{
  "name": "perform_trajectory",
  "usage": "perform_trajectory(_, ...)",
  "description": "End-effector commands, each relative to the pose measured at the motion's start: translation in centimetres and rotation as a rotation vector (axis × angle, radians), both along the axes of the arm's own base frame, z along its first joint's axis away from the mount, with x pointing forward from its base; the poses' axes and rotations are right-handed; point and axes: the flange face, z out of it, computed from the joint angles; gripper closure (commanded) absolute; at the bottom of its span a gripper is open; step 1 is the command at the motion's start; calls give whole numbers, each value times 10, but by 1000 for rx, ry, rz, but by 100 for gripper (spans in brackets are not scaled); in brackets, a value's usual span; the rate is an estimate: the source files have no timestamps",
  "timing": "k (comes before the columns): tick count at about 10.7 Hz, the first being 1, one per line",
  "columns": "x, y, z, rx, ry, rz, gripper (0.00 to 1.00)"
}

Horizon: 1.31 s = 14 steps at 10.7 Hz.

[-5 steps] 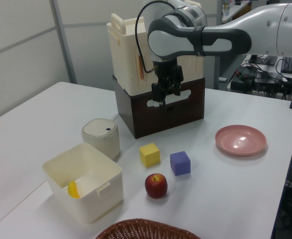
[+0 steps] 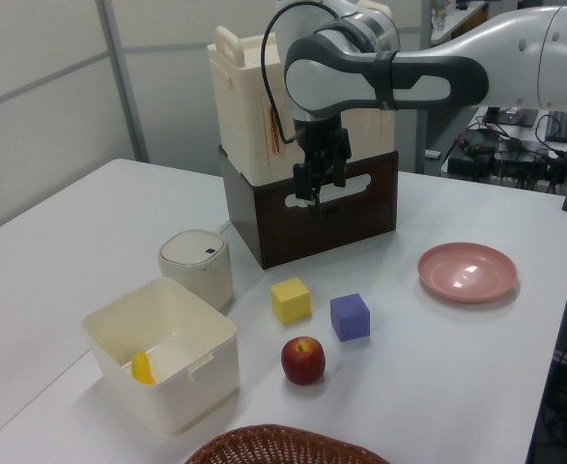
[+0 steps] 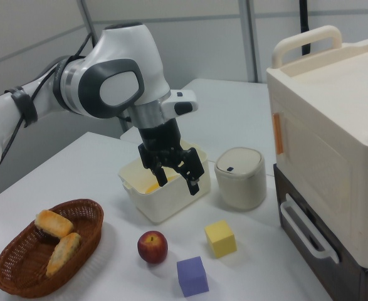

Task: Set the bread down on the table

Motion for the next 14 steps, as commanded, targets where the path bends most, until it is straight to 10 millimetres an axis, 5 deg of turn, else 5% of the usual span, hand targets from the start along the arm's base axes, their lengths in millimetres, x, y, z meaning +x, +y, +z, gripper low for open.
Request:
perform_trajectory(1,-5,6,6,22,-11,49,0)
perform_trajectory(14,-6,3,5,24,0,100,0)
